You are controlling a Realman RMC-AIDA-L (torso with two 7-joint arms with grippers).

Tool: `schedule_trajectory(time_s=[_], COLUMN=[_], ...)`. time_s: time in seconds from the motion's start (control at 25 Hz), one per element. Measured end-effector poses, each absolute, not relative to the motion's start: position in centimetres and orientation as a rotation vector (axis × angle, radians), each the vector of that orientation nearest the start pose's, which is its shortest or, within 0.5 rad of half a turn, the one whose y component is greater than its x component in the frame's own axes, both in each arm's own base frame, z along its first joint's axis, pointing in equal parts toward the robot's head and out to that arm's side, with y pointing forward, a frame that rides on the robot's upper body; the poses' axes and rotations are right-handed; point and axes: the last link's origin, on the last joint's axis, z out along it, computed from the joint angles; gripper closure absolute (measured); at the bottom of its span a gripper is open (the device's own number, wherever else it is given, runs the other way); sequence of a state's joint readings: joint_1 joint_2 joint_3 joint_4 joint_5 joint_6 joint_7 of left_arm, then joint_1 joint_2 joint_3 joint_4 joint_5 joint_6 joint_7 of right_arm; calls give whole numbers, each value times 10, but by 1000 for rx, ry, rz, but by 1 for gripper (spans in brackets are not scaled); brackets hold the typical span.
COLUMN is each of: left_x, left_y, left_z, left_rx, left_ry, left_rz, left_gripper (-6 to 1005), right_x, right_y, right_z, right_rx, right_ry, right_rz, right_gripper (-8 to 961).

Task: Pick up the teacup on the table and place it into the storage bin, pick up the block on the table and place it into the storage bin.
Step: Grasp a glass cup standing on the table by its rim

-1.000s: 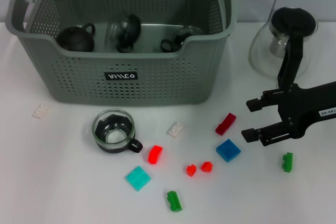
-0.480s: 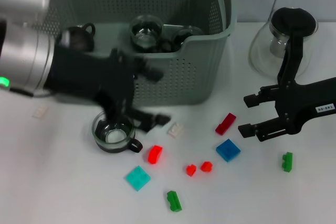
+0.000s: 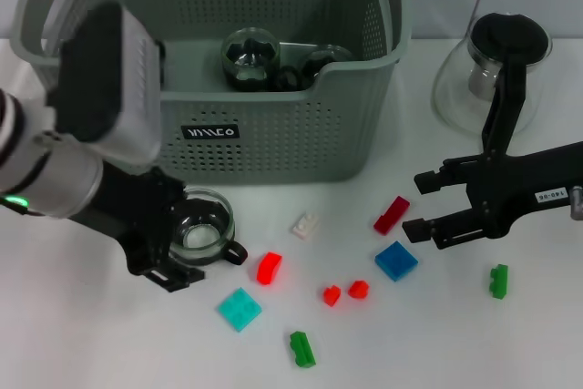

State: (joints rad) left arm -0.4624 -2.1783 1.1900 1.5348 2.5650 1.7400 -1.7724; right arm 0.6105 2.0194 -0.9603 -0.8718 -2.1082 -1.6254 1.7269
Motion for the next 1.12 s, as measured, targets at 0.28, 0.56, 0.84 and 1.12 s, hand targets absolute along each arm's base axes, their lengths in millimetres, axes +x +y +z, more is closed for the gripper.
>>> schedule_trajectory(time_s=[0.28,0.56,0.84,1.12], left_x=[-207,-212,-216,-219], left_y=[329,331,333,333], left_z=[-5,-19,-34,-39], left_rx=[-2854,-2857,-2880,-2881], left_ry=[-46,-22,-27,-37], left_rz=[651,705,734,742], left_gripper=[173,177,180,184], right_x=[220,221,221,222], right_y=[348,349,351,350], right_z=[9,10,10,9], right_rx=[-2986,-2977,-2968,-2966], right_ry=[642,647,644,649], right_rz=[306,314,311,312], right_gripper=[85,85,85,85])
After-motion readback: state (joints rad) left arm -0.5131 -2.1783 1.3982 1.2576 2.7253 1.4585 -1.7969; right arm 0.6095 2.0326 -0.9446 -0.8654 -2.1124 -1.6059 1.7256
